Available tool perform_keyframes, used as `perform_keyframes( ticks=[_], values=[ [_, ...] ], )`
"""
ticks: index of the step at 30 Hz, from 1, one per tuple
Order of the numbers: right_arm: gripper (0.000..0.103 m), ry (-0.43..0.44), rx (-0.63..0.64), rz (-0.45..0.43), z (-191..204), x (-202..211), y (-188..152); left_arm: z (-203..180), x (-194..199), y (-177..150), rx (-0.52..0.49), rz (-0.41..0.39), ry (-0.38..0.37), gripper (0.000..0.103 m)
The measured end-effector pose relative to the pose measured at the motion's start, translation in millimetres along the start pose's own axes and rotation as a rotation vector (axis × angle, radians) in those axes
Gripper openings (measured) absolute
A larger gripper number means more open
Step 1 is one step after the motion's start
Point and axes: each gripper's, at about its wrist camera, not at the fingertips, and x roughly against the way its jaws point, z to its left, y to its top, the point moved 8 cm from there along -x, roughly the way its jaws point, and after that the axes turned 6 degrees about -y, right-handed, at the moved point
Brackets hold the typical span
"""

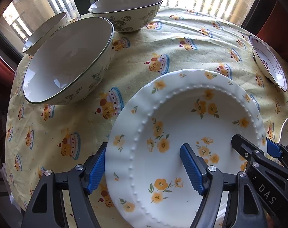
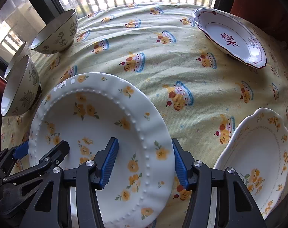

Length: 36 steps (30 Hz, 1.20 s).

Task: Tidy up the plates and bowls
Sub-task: 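Lift the beaded plate with both grippers and carry it over the flowered plate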

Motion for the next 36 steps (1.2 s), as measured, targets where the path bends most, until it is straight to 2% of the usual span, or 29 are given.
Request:
perform_keyframes(
  ticks=[3, 6, 9, 15, 21, 26, 31, 36],
  values=[
    [0.058, 0.006, 0.036, -0.002, -1, 4, 0, 0, 2, -3, 0.066, 0.005, 0.004, 0.078],
    [0.058, 0.023, 0.074, 0.001, 0, 5, 0, -2, 7, -13, 0.115, 0.001, 0.044, 0.078],
    [0.058, 0.052, 0.113, 0.019, -3, 6, -5, -8, 17, -21, 0.125, -0.021, 0.089, 0.076],
    [0.058, 0.089, 0.117, 0.016, -12, 18, -13, -20, 39, -36, 0.136, -0.038, 0.091, 0.076],
    [0.058, 0.058, 0.064, -0.002, -27, 38, -27, -35, 51, -36, 0.079, -0.049, 0.033, 0.076],
    [0.058, 0.005, -0.014, -0.031, -51, 60, -38, -59, 58, -40, 0.002, -0.032, -0.051, 0.076],
    [0.058, -0.028, -0.088, -0.061, -76, 74, -42, -83, 64, -42, -0.051, -0.037, -0.081, 0.076],
    [0.058, -0.027, -0.125, -0.084, -105, 83, -43, -111, 65, -46, -0.057, -0.041, -0.088, 0.076]
  ],
)
